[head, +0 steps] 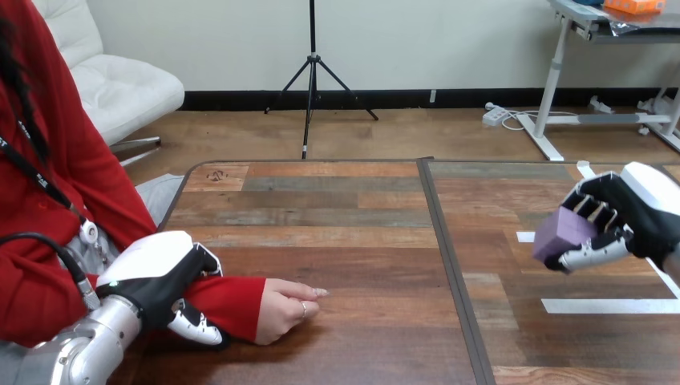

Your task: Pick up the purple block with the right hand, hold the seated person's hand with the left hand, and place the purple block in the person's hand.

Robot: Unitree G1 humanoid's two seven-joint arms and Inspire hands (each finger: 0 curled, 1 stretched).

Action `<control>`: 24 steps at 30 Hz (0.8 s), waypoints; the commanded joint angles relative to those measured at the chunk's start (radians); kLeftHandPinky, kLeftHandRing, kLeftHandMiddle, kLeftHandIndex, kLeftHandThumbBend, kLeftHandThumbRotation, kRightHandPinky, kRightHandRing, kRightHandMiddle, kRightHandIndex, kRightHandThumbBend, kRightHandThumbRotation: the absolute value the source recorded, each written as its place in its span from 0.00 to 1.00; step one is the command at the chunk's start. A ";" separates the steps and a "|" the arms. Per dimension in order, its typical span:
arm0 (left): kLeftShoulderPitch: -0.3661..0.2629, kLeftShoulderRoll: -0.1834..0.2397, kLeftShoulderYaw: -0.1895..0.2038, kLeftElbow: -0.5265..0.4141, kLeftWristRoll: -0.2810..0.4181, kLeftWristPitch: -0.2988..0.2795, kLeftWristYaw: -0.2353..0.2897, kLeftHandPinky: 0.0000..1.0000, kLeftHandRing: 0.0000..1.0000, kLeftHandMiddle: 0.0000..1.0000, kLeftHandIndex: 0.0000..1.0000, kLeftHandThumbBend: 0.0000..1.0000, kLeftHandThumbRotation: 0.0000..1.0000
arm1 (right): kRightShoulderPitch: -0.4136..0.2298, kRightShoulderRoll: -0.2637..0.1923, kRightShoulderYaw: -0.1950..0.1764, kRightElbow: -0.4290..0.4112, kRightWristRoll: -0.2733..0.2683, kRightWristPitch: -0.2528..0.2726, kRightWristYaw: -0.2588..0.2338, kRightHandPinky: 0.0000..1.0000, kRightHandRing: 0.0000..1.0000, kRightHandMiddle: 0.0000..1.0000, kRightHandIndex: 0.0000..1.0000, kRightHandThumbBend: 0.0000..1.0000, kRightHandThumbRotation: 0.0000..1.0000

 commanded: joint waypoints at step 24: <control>-0.165 -0.034 0.109 -0.167 -0.060 -0.048 0.110 0.31 0.37 0.42 0.42 0.81 0.00 | -0.053 0.125 -0.047 -0.244 0.072 0.126 0.020 0.36 0.41 0.46 0.49 0.73 0.00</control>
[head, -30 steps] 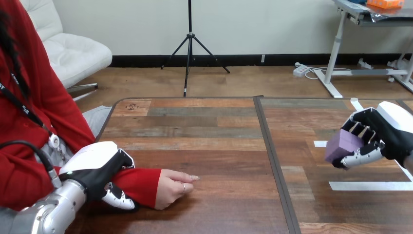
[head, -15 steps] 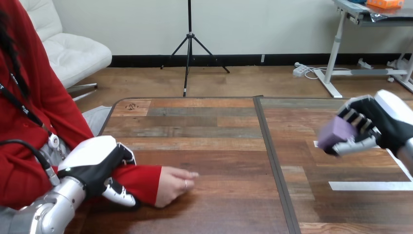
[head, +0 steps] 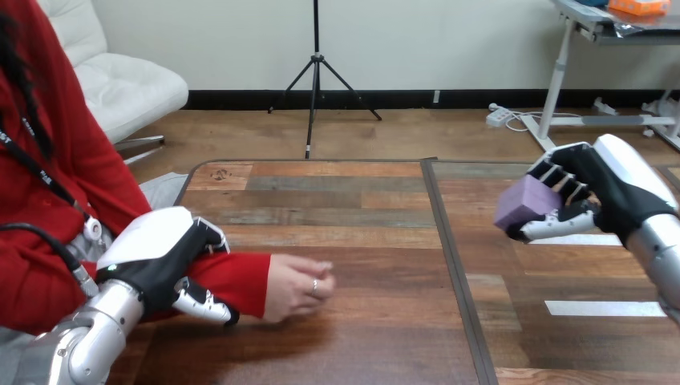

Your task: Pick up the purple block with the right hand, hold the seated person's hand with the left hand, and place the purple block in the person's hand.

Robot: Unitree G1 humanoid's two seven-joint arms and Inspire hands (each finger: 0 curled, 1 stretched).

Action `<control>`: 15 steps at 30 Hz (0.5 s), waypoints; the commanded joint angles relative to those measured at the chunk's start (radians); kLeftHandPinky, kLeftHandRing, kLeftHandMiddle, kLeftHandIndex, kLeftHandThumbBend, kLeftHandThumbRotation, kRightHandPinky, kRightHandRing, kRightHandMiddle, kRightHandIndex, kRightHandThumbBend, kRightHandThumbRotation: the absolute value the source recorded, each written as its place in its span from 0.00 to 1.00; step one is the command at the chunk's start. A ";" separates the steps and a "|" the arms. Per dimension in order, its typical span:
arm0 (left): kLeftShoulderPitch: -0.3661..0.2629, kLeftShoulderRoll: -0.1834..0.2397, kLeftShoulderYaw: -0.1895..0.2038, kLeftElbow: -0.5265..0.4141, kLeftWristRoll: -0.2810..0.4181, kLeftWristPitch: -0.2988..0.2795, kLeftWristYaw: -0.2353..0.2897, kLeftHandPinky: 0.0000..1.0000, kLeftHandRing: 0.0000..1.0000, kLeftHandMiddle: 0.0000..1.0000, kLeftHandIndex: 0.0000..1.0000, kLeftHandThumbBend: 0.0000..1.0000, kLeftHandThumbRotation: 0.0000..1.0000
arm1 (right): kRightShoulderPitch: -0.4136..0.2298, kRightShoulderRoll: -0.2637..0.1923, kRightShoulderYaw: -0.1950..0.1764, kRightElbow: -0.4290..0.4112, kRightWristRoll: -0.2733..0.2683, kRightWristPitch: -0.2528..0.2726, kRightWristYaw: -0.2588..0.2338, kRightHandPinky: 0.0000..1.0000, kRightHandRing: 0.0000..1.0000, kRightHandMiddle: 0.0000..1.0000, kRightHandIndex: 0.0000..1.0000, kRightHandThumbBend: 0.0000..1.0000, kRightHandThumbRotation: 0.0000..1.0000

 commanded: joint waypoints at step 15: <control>-0.215 -0.045 0.068 -0.160 -0.029 0.001 0.043 0.33 0.39 0.43 0.43 0.82 0.00 | -0.052 0.074 -0.016 -0.147 0.010 0.032 0.023 0.39 0.41 0.45 0.49 0.74 0.00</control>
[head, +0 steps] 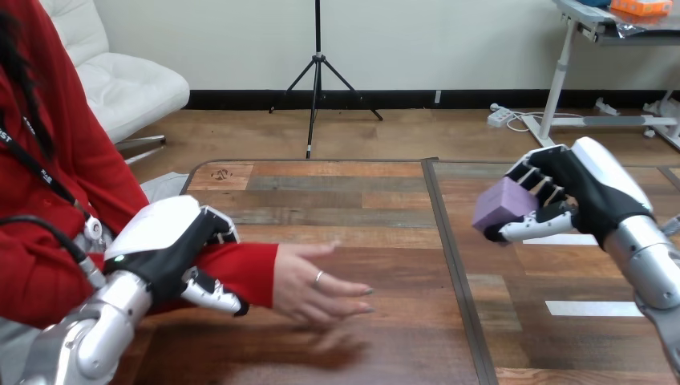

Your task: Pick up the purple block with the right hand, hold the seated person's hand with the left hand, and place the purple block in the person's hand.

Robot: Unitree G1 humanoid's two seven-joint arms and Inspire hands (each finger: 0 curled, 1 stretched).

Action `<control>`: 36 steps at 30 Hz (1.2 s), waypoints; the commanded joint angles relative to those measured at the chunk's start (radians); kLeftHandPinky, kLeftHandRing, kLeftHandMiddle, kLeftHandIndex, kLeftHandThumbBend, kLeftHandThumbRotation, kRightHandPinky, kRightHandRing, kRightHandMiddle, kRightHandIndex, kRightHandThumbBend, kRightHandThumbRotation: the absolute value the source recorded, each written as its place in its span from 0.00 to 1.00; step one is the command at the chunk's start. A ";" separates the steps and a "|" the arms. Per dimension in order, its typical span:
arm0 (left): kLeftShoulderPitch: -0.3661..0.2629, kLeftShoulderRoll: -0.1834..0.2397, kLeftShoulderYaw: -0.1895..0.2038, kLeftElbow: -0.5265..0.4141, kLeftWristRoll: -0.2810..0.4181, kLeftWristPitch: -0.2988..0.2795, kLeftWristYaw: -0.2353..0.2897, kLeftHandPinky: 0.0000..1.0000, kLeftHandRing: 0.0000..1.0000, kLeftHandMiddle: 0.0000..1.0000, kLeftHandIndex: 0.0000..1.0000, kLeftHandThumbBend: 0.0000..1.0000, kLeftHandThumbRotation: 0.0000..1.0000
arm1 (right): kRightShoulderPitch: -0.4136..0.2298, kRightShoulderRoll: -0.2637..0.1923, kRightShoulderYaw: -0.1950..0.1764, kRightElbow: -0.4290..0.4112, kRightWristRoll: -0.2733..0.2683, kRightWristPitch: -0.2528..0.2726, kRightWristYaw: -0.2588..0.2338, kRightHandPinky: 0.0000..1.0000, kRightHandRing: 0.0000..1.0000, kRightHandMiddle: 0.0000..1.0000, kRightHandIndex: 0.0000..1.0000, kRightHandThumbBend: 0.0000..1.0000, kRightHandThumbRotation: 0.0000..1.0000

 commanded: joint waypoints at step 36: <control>-0.270 -0.093 0.044 -0.187 -0.023 0.067 0.003 0.29 0.37 0.44 0.44 0.82 0.00 | 0.013 0.115 -0.002 -0.322 0.002 0.054 0.041 0.34 0.37 0.43 0.47 0.71 0.00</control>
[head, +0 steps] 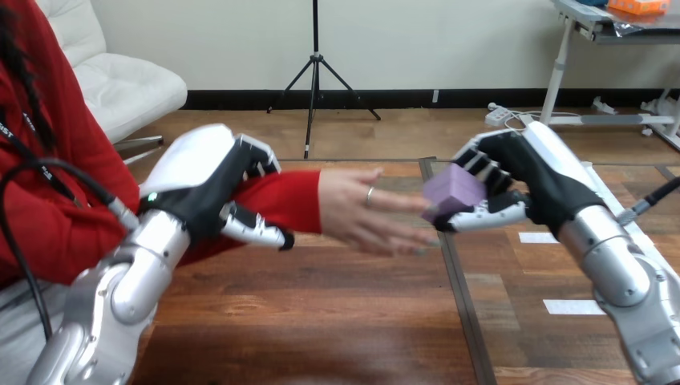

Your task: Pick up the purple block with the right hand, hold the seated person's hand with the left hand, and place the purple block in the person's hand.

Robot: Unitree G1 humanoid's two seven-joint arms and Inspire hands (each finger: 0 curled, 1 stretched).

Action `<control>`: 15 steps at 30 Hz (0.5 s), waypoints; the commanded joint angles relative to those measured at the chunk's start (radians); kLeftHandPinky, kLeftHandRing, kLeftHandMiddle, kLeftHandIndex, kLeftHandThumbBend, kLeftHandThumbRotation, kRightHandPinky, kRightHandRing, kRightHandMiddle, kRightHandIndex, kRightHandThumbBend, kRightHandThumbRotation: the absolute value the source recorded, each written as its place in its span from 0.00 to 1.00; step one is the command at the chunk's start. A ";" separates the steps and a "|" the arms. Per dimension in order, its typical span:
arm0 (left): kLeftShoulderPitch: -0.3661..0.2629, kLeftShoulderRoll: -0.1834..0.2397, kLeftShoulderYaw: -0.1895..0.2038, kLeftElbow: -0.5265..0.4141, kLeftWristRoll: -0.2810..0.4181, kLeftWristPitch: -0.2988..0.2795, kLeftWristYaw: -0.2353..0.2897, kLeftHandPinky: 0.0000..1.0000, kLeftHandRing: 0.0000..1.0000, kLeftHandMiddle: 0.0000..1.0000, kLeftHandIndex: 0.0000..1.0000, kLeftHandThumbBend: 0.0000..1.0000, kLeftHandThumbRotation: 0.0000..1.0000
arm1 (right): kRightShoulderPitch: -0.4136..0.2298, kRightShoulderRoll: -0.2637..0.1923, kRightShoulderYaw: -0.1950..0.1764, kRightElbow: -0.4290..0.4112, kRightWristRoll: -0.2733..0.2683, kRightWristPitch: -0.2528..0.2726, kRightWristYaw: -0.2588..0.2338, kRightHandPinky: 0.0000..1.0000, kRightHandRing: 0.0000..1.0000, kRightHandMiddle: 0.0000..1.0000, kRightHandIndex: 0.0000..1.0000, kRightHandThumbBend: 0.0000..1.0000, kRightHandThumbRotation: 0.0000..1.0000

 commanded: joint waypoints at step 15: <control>-0.159 -0.018 0.026 -0.064 -0.010 0.005 0.010 0.31 0.38 0.44 0.44 0.82 0.00 | -0.003 0.065 0.002 -0.194 0.008 0.009 0.022 0.30 0.34 0.42 0.47 0.72 0.00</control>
